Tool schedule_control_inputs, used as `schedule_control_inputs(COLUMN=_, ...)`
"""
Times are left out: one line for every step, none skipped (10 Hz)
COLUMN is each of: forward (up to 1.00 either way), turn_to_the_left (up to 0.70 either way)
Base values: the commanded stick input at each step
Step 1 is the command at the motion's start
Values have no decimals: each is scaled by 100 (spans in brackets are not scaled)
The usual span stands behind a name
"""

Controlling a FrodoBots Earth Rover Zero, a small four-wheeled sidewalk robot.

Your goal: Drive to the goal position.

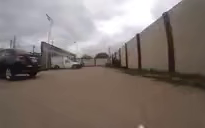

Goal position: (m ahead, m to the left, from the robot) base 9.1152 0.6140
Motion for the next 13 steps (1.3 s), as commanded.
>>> schedule_control_inputs(forward=100, turn_to_the_left=0)
schedule_control_inputs(forward=100, turn_to_the_left=0)
schedule_control_inputs(forward=100, turn_to_the_left=0)
schedule_control_inputs(forward=100, turn_to_the_left=0)
schedule_control_inputs(forward=100, turn_to_the_left=0)
schedule_control_inputs(forward=100, turn_to_the_left=0)
schedule_control_inputs(forward=100, turn_to_the_left=0)
schedule_control_inputs(forward=100, turn_to_the_left=0)
schedule_control_inputs(forward=100, turn_to_the_left=0)
schedule_control_inputs(forward=100, turn_to_the_left=0)
schedule_control_inputs(forward=100, turn_to_the_left=0)
schedule_control_inputs(forward=100, turn_to_the_left=0)
schedule_control_inputs(forward=100, turn_to_the_left=0)
